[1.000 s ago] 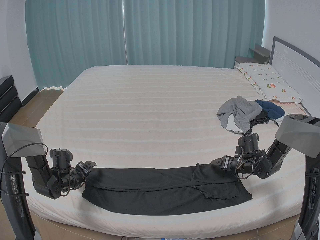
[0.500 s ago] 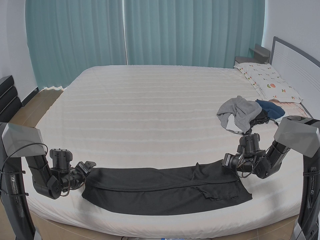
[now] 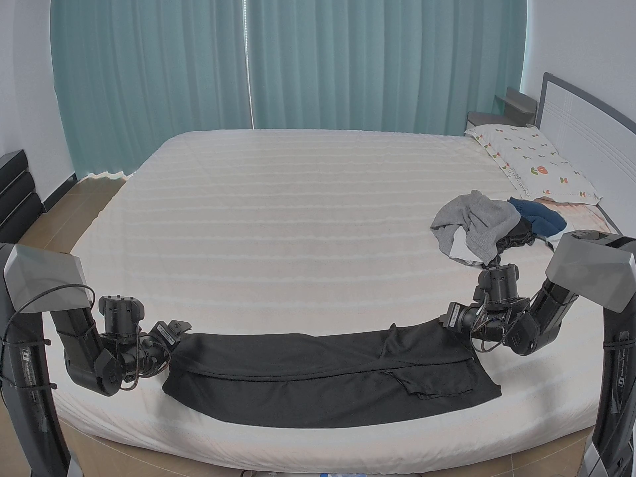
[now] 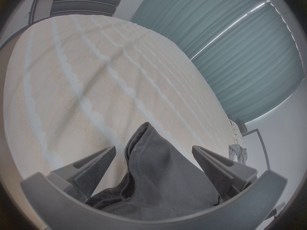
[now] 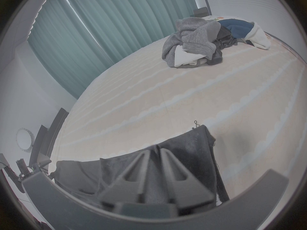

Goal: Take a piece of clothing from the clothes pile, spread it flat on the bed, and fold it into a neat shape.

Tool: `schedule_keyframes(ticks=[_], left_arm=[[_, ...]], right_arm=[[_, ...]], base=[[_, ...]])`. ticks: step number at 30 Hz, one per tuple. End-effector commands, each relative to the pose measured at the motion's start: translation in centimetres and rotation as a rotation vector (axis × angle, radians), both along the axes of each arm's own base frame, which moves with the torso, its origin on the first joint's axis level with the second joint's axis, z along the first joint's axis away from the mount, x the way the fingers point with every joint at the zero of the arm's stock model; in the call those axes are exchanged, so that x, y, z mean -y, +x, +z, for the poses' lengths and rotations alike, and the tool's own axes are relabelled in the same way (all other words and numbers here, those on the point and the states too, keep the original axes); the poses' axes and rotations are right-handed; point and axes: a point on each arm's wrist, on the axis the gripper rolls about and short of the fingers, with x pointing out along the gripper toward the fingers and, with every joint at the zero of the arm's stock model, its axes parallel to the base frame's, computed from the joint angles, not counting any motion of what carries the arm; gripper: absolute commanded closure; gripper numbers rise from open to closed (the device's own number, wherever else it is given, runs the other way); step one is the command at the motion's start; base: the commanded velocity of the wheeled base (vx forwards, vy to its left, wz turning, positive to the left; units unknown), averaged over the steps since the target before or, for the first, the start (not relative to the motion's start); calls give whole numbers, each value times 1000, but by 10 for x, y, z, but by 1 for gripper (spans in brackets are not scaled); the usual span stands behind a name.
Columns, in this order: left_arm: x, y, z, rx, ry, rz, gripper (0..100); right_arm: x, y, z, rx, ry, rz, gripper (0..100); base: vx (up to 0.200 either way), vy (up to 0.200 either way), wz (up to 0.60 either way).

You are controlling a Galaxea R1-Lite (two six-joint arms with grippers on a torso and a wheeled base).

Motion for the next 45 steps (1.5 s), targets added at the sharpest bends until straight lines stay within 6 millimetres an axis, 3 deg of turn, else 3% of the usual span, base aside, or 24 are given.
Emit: schedule_keyframes(ticks=[1, 4, 8, 10, 16, 23, 30, 45], left_arm=[[0, 0, 0, 1, 0, -1, 0], [0, -1, 0, -6, -4, -18, 0], [0, -10, 1, -24, 14, -59, 0], [2, -22, -2, -55, 58, -111, 0], [0, -43, 1, -69, 142, -197, 0], [-13, -68, 11, -24, 86, -381, 0], [-32, -74, 10, 25, 71, -468, 0], [-32, -66, -16, 102, 134, -571, 0]], right_arm=[[8, -5, 15, 14, 38, -33, 0], [12, -12, 26, 10, 99, -61, 0], [18, -36, 34, -39, 165, -82, 0], [20, -62, 38, -88, 226, -110, 0], [24, -92, 45, -76, 426, -222, 0], [25, -106, 20, -88, 457, -189, 0], [25, -119, 6, -149, 488, -150, 0], [24, -127, 1, -136, 501, -133, 0]], base=[[0, 0, 0], [0, 0, 0], [0, 0, 0], [0, 0, 0], [0, 0, 0], [0, 0, 0], [0, 0, 0], [0, 0, 0]])
